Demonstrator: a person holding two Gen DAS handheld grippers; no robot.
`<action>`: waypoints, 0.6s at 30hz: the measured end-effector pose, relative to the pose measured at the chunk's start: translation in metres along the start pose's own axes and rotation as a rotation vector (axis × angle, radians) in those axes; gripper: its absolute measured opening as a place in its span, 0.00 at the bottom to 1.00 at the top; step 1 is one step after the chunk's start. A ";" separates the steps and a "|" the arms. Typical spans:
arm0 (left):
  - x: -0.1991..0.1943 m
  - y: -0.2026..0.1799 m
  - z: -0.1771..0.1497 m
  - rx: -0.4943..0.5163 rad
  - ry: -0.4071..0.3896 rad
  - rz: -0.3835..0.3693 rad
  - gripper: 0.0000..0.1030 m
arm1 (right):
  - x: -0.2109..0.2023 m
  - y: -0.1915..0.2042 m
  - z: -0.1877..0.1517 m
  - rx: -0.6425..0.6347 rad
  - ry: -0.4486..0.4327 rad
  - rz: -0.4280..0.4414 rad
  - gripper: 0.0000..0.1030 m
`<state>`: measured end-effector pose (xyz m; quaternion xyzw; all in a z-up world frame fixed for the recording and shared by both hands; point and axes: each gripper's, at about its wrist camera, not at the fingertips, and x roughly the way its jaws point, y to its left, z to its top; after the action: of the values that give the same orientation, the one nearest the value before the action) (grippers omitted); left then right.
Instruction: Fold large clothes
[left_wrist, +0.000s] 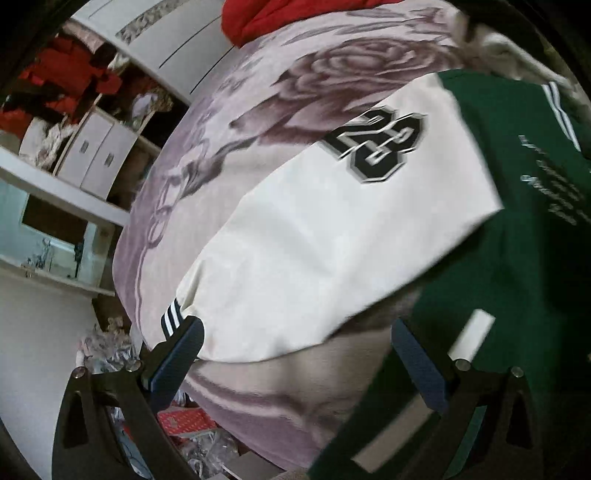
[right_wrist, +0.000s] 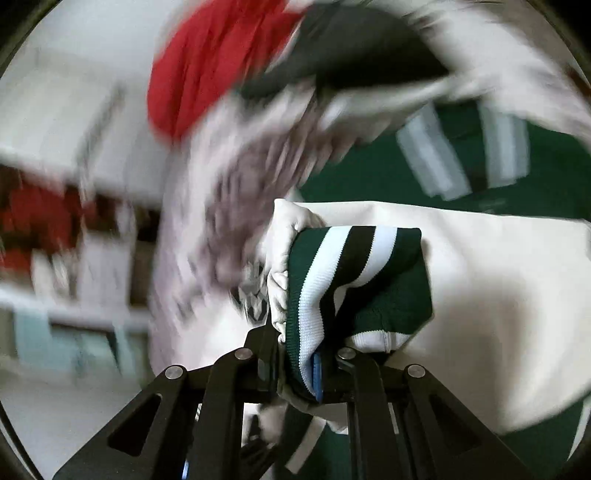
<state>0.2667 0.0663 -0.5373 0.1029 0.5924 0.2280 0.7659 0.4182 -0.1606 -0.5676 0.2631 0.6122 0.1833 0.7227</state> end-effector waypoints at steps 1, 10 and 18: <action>0.004 0.004 -0.001 -0.003 0.007 -0.003 1.00 | 0.027 0.007 -0.018 -0.004 0.063 -0.008 0.17; -0.002 0.012 0.006 0.006 0.035 -0.120 1.00 | -0.039 -0.109 -0.074 0.305 -0.047 -0.085 0.58; -0.026 -0.023 0.042 0.062 -0.030 -0.173 1.00 | -0.020 -0.259 -0.132 0.418 0.242 -0.410 0.57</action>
<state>0.3067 0.0384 -0.5137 0.0782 0.5941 0.1409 0.7880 0.2704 -0.3581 -0.7231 0.2531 0.7585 -0.0662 0.5969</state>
